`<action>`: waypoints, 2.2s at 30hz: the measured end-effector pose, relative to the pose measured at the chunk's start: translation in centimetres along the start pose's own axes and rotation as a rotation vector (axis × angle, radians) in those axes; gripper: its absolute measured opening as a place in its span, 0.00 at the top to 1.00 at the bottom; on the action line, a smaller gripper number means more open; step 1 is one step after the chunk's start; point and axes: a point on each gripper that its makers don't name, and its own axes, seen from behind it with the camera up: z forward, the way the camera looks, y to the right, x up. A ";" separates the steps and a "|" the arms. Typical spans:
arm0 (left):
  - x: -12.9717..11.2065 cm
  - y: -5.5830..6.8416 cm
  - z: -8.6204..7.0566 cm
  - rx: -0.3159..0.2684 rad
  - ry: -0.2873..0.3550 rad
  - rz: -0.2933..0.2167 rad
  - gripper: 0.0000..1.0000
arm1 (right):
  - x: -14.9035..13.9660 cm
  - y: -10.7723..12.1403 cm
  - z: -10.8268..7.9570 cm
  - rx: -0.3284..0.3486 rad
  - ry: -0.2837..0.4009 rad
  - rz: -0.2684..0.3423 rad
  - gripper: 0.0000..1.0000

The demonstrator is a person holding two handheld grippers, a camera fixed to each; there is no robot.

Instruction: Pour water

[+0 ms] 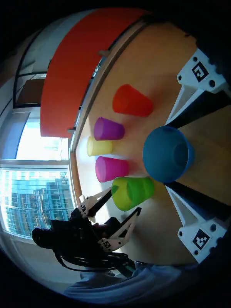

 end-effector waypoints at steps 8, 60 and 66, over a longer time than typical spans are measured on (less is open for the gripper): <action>-0.4 -0.6 -1.4 0.034 0.001 0.002 0.02 | -1.0 0.1 -1.3 -0.029 -0.014 -0.004 0.01; 5.5 -11.6 -14.1 0.675 0.369 -0.136 0.02 | 6.0 9.6 -12.5 -0.621 0.401 0.163 0.01; 6.7 -12.7 -15.2 0.732 0.431 -0.163 0.02 | 7.5 11.7 -14.4 -0.741 0.485 0.178 0.01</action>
